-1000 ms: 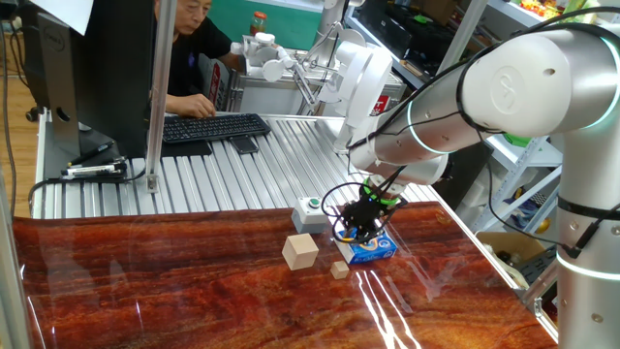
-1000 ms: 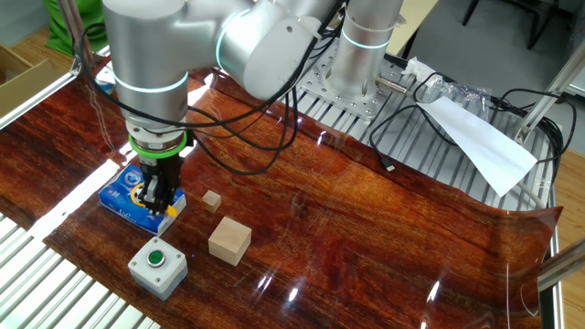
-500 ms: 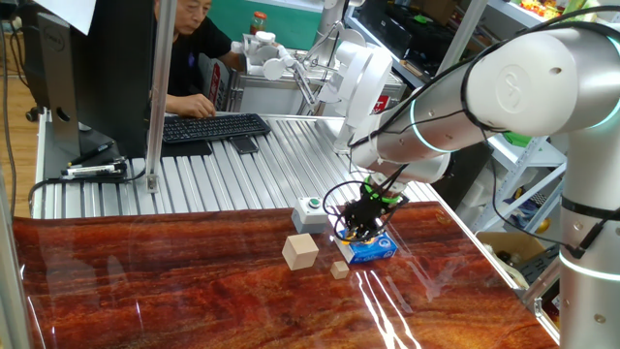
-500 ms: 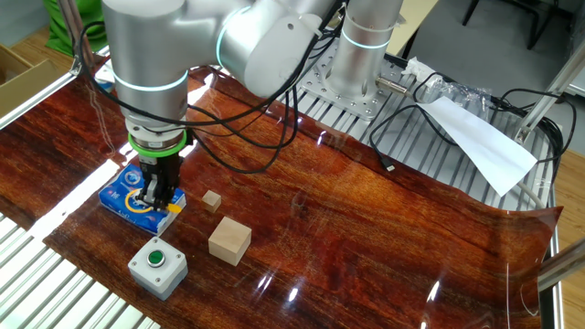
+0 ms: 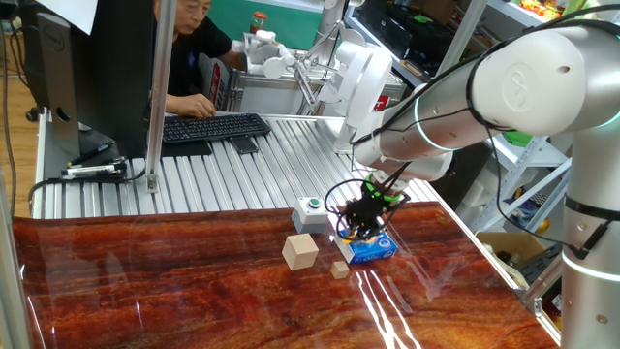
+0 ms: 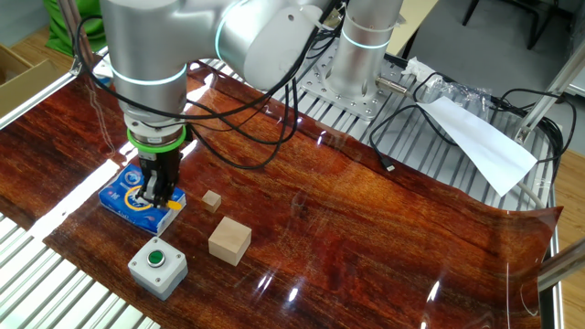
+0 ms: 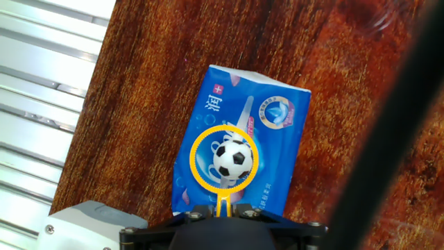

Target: Remove the bubble ring from the ball

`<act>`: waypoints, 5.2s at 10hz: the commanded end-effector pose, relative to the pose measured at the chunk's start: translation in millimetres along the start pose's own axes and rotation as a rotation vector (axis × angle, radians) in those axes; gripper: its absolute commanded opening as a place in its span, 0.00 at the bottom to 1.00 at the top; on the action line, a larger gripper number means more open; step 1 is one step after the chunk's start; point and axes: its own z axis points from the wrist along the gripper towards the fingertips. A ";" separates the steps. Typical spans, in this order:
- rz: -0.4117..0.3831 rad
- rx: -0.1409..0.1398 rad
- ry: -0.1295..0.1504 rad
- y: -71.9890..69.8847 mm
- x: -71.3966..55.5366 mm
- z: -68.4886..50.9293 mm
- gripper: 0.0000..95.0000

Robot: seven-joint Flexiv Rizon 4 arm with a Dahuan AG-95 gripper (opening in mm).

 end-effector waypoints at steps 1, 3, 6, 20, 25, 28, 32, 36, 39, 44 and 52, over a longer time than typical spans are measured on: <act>-0.004 0.001 0.002 -0.5 -0.1 -3.6 0.00; -0.006 0.001 0.002 -0.7 -0.3 -5.2 0.00; -0.014 0.003 0.002 -1.8 -1.3 -12.2 0.00; -0.420 0.025 0.118 -16.9 46.7 -89.1 0.00; -0.733 0.004 0.138 -39.1 74.8 -99.9 0.00; -0.865 -0.002 0.147 -54.9 81.8 -97.9 0.00; -1.022 0.000 0.148 -75.3 84.8 -91.1 0.00; -1.130 0.026 0.129 -84.7 91.9 -87.9 0.00; -1.154 0.043 0.110 -88.9 97.8 -76.5 0.00; -1.160 0.043 0.101 -93.4 102.6 -61.9 0.00; -1.153 0.049 0.082 -98.8 106.1 -44.4 0.20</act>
